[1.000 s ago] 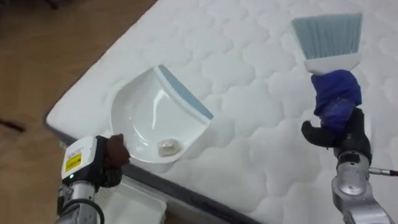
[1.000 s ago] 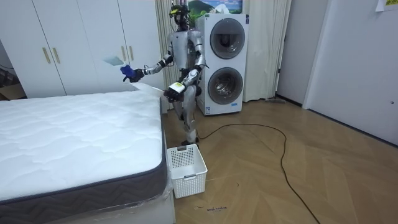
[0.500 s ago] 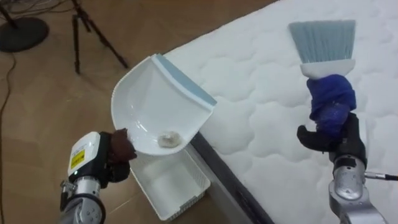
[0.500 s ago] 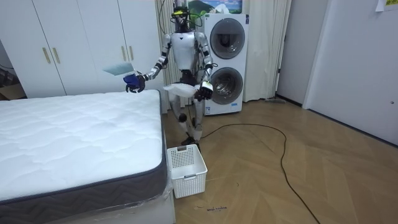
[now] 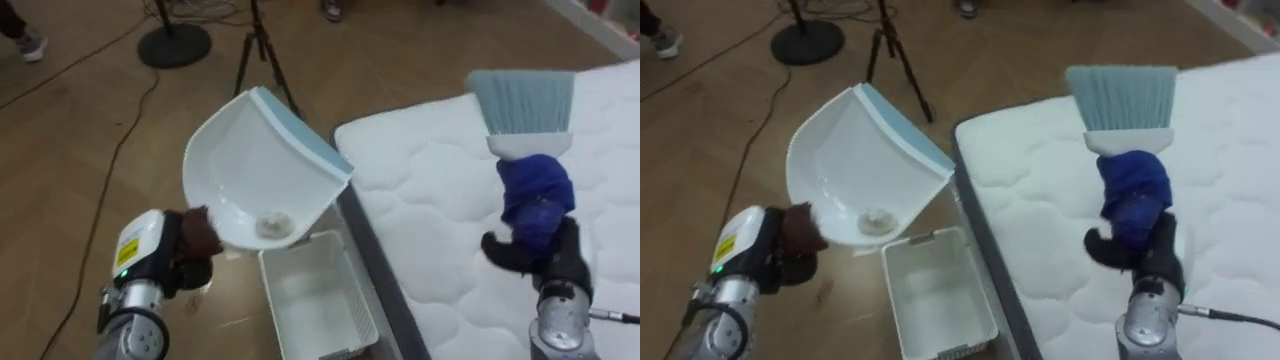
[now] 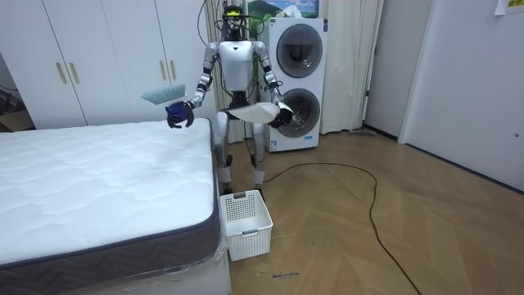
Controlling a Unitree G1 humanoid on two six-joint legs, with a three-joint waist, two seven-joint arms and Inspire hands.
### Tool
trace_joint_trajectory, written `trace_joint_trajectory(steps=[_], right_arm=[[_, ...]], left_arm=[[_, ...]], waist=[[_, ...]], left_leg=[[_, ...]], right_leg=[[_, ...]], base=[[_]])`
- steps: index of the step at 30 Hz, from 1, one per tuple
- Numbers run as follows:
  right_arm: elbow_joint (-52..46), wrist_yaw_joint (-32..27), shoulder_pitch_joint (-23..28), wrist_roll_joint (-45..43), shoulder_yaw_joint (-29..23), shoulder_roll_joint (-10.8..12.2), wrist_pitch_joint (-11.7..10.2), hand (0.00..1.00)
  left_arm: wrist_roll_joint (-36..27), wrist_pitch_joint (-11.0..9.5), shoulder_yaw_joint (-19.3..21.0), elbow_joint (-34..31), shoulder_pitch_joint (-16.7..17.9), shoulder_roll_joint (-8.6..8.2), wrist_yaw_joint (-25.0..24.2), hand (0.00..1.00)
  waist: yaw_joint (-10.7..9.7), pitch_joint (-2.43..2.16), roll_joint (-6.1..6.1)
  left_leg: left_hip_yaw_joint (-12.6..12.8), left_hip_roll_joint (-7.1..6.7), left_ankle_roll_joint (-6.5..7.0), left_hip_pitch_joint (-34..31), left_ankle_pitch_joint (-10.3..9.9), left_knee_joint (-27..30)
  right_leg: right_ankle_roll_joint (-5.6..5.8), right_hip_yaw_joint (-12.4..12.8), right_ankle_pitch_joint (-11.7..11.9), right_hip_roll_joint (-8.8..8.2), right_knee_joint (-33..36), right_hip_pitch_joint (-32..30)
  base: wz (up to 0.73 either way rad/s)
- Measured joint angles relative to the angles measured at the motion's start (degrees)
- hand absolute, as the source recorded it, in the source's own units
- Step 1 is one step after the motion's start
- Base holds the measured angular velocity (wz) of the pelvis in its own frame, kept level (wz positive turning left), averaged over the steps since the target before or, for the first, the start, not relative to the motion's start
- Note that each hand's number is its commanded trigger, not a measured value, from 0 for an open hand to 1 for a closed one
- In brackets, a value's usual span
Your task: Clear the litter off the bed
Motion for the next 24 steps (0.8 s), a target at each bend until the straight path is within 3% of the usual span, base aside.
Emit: trace_joint_trajectory(steps=[3,7,12,15,19,20,24], right_arm=[[-0.3,0.0,0.5,0.0,0.0,-0.1,0.0,0.0],[-1.5,0.0,1.4,0.7,0.9,-0.1,0.0,0.0],[-1.5,0.2,1.4,0.8,2.2,-0.1,0.0,0.0],[-1.1,0.3,1.3,-0.1,1.6,-0.2,0.0,0.0],[2.7,1.5,0.2,-0.1,1.6,-0.2,0.0,0.0],[3.8,2.2,-0.3,0.0,1.6,-0.2,0.0,0.0],[7.8,2.7,-1.0,-0.1,1.7,-0.2,0.0,0.0]], left_arm=[[-0.7,0.0,-0.1,0.0,0.3,0.1,-0.2,1.0],[-0.8,0.1,-0.2,-0.2,0.3,0.4,-0.2,1.0],[-0.8,0.1,-0.2,-0.4,0.3,0.62,-0.2,1.0],[-0.8,0.0,-0.2,-0.5,0.3,0.57,-0.3,1.0],[-0.8,0.1,-0.1,0.4,0.2,0.64,-0.5,1.0],[-0.8,0.1,-0.1,1.2,0.2,0.59,-0.5,1.0],[-1.0,0.3,-1.0,5.6,-0.2,0.69,-0.5,1.0]], waist=[[0.5,0.15,-0.18],[0.3,0.39,-0.51],[0.2,0.57,-0.55],[-0.2,0.82,-0.26],[0.4,1.52,0.15],[0.4,1.84,0.19],[0.2,2.14,0.31]], left_leg=[[-0.6,0.08,-0.25,-0.7,0.4,-0.7],[-0.5,-0.26,-0.19,-1.4,0.3,-0.8],[-1.6,-0.48,0.12,-2.2,0.1,-0.5],[-3.5,-0.85,0.07,-4.8,-0.6,2.3],[-4.1,-0.24,-0.34,-8.9,-2.8,8.4],[-4.1,-0.27,-0.42,-9.8,-3.0,9.4],[-4.1,-0.26,-0.7,-12.5,-3.1,11.3]], right_leg=[[-0.29,-0.7,-0.1,0.65,-0.5,0.5],[0.48,0.9,-0.7,0.63,-0.6,0.5],[0.82,0.9,-1.0,0.66,-0.6,0.5],[0.65,0.7,-2.4,0.87,0.2,-0.3],[0.02,0.8,-5.7,0.92,7.5,-4.8],[-0.1,1.1,-6.6,0.69,9.0,-6.0],[-0.56,1.4,-8.2,0.45,12.8,-9.3]], base=[[0.37],[0.28],[0.16],[0.28],[0.03],[0.04],[0.05]])
